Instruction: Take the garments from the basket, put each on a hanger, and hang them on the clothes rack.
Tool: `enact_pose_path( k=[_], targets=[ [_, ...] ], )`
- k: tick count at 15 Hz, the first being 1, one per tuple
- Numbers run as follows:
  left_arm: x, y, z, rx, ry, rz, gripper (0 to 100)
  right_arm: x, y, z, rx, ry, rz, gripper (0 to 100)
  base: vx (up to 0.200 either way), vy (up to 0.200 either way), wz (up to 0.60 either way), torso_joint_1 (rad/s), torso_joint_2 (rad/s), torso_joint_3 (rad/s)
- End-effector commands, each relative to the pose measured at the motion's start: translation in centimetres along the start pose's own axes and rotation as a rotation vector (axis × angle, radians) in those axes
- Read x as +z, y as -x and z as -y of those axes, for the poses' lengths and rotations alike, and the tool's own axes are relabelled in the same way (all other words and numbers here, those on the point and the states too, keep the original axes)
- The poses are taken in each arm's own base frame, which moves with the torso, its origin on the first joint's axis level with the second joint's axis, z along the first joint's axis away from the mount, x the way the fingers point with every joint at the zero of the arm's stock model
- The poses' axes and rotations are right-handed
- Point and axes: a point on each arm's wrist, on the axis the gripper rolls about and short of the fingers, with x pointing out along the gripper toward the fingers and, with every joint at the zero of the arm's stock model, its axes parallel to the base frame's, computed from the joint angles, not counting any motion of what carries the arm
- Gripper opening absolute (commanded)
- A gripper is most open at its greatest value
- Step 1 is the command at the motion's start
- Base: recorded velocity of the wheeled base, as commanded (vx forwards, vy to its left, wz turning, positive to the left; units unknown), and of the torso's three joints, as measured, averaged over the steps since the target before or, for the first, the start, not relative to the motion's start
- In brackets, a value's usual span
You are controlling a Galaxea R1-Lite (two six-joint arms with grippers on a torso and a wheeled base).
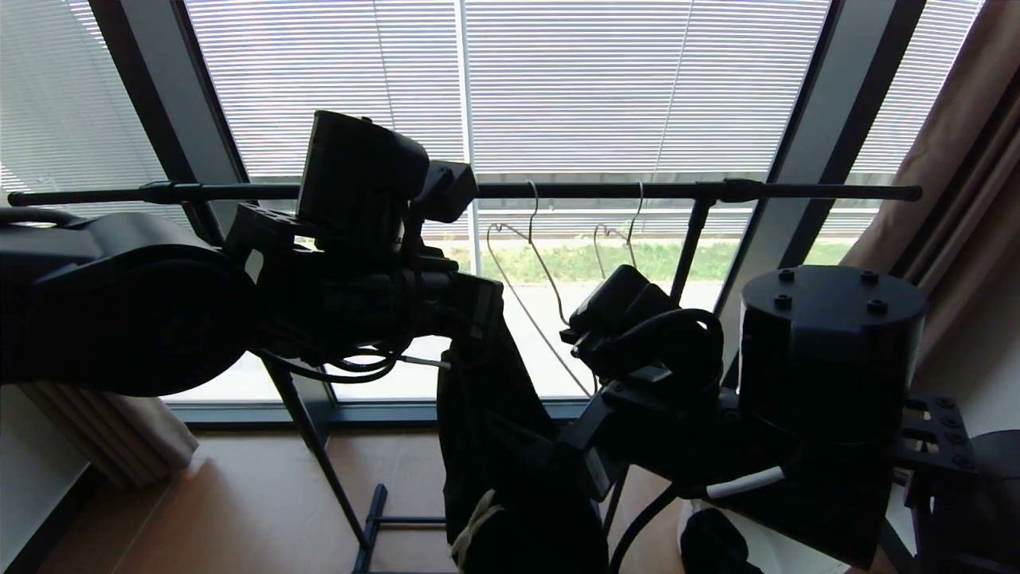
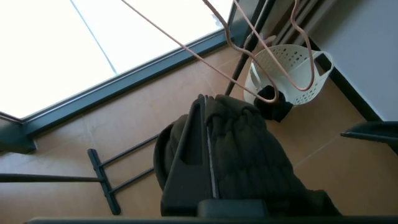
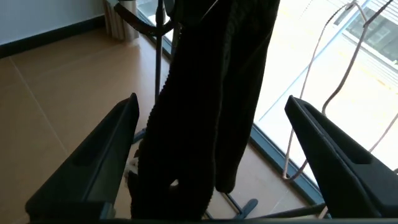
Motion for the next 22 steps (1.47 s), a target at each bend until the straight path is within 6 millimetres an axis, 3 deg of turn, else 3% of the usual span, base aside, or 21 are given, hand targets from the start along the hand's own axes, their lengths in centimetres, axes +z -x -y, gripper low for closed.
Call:
enact_pose_path(
  k=[1,4,9,17,18,22],
  targets=[
    [0.2,0.3,0.0,0.0,0.001,0.011,0,-3.3,-3.5,0.7,-0.044,-0.024,-0.127,100,0.0,0.0,0.0,0.0,0.0,0.0],
    [0.3,0.5,0.0,0.0,0.003,0.015,0,-6.3,-4.3,2.6,-0.1,-0.102,-0.228,100,0.0,0.0,0.0,0.0,0.0,0.0],
    [0.3,0.8,-0.1,0.001,0.004,0.02,0,-10.2,-5.0,2.8,-0.129,-0.119,-0.237,100,0.0,0.0,0.0,0.0,0.0,0.0],
    [-0.3,1.1,-0.3,0.0,0.007,0.003,0,-11.5,-3.2,3.9,-0.171,-0.19,-0.273,100,0.0,0.0,0.0,0.0,0.0,0.0],
    [-0.4,1.1,-0.3,0.0,0.006,0.001,0,-11.5,-2.8,4.1,-0.177,-0.193,-0.276,0,0.0,0.0,0.0,0.0,0.0,0.0],
    [-1.6,1.7,-1.0,0.007,0.009,-0.034,0,-11.8,-0.8,5.6,-0.237,-0.223,-0.235,0,0.0,0.0,0.0,0.0,0.0,0.0]
  ],
)
